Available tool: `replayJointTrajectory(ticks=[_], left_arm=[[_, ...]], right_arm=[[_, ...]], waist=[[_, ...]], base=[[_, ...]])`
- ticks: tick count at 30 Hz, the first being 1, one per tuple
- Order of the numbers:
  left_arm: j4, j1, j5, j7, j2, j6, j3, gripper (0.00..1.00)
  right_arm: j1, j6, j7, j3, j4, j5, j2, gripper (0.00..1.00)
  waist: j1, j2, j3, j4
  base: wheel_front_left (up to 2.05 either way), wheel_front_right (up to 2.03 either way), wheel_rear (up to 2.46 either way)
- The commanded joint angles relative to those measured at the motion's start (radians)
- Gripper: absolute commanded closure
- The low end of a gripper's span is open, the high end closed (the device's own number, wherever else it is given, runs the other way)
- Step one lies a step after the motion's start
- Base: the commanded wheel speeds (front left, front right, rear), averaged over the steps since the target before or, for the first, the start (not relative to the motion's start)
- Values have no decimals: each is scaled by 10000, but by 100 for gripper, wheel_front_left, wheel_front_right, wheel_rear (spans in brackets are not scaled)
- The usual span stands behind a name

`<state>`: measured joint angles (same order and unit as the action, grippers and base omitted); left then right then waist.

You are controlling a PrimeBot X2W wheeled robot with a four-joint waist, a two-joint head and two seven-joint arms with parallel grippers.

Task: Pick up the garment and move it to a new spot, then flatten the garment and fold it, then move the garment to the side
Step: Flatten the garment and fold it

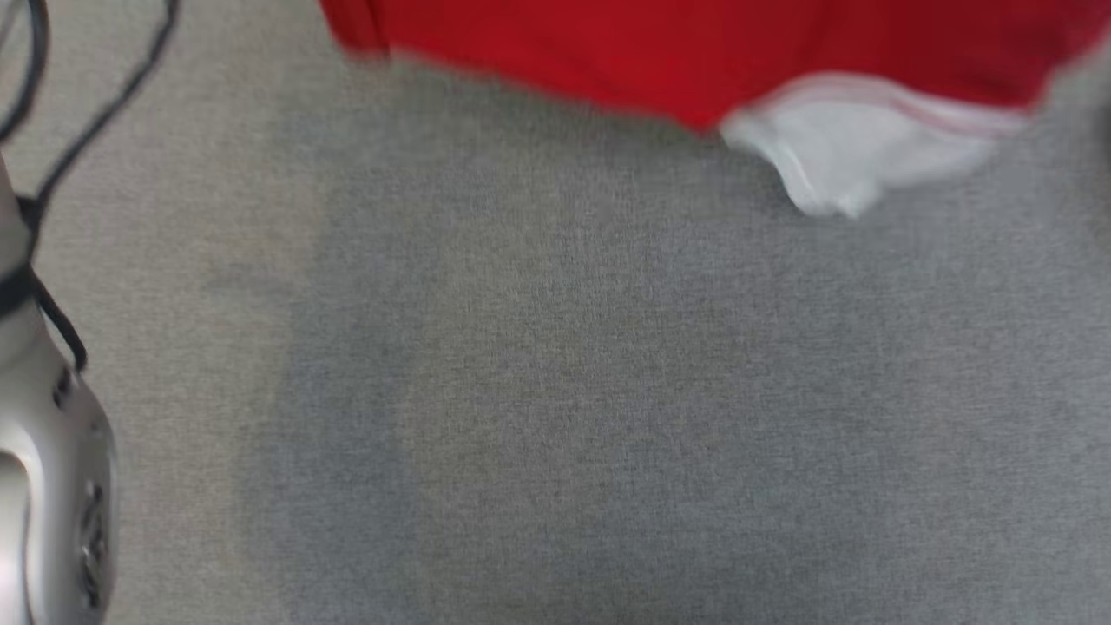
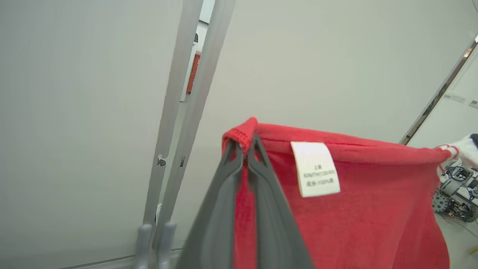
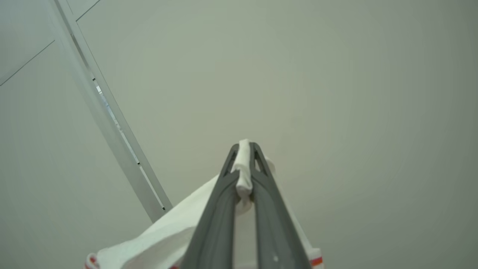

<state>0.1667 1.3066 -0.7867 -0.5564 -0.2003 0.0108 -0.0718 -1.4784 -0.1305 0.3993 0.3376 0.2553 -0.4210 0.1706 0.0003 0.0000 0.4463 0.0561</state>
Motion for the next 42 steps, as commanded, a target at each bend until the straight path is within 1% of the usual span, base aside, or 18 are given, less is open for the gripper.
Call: replayJointTrajectory(ticks=[1,3,5,7,9,11,13,14,16,17,20,23,26,30,33,37,40,42], left_arm=[[869,984,364,839,-25,-220,64,100],[1608,1483,532,1566,20,-510,133,100],[2336,1509,621,2219,-36,-871,103,100],[2806,1142,520,2692,-71,-1147,-5,100],[3002,463,607,3117,-263,-1321,-300,100],[3079,-616,414,3433,-369,-1395,-614,100],[2767,-1862,280,3789,-672,-1416,-1251,100],[2555,-2654,77,3992,-842,-1408,-1556,100],[2088,-4053,-310,4302,-1134,-1411,-1980,100],[1820,-4684,-476,4451,-1292,-1414,-2191,100],[1094,-6868,-942,4928,-1783,-1405,-2437,100],[425,-8772,-1168,5295,-2029,-1405,-2578,100],[-396,-10691,-1403,5552,-2073,-1223,-2568,100],[-1366,-12672,-1614,5876,-1926,-706,-2596,100],[-1701,-13930,-1389,6125,-1820,-242,-2784,100],[-2088,-15206,-1323,6178,-1594,58,-3271,100],[-2578,-15757,-1547,6153,-1532,200,-3305,100],[-2947,-15829,-1654,5999,-1639,334,-3247,100]], right_arm=[[-876,-4,-788,-61,566,227,-234,100],[-1235,-4,-1270,-279,924,73,-408,100],[-973,-4,-1651,-631,1117,-326,-467,100],[-263,-4,-1833,-1133,1007,-800,-343,100],[813,-4,-1912,-1540,666,-1440,-208,100],[2294,-4,-2047,-1897,186,-2042,-67,100],[4062,-4,-2196,-2192,-344,-2576,39,100],[5032,-4,-2342,-2173,-617,-2914,38,100],[6744,-5,-2508,-2289,-1140,-3204,193,100],[7491,-4,-2645,-2194,-1316,-3452,98,100],[9898,-4,-2786,-2205,-1879,-3863,10,100],[11777,-4,-2884,-2223,-2374,-4126,-59,100],[13498,-4,-2962,-2278,-2945,-4291,-187,100],[15373,-4,-2899,-2275,-3561,-4522,-378,100],[16577,-4,-2866,-2150,-3896,-4723,-450,100],[17851,-4,-2916,-1858,-4083,-4686,-522,100],[18323,-4,-2895,-1739,-4250,-4796,-555,100],[18361,-4,-2816,-1674,-4290,-4775,-503,100]], waist=[[-3,0,1609,-321],[-3,0,1823,-365],[-3,0,1834,-399],[-3,0,1719,-408],[-3,0,1551,-423],[-3,0,1293,-417],[-3,0,991,-466],[-3,0,788,-493],[-3,0,425,-531],[-3,0,244,-539],[-3,0,-401,-584],[-3,0,-1025,-580],[-3,0,-1629,-553],[-3,0,-2211,-448],[-3,0,-2479,-393],[-3,0,-2649,-312],[-3,0,-2618,-229],[-3,0,-2554,-156]], base=[[0,0,0],[0,0,0],[0,0,0],[0,0,0],[0,0,0],[0,0,0],[0,0,0],[0,0,0],[0,0,0],[0,0,0],[0,0,0],[0,0,0],[0,0,0],[0,0,0],[0,0,0],[0,0,0],[0,0,0],[0,0,0]])
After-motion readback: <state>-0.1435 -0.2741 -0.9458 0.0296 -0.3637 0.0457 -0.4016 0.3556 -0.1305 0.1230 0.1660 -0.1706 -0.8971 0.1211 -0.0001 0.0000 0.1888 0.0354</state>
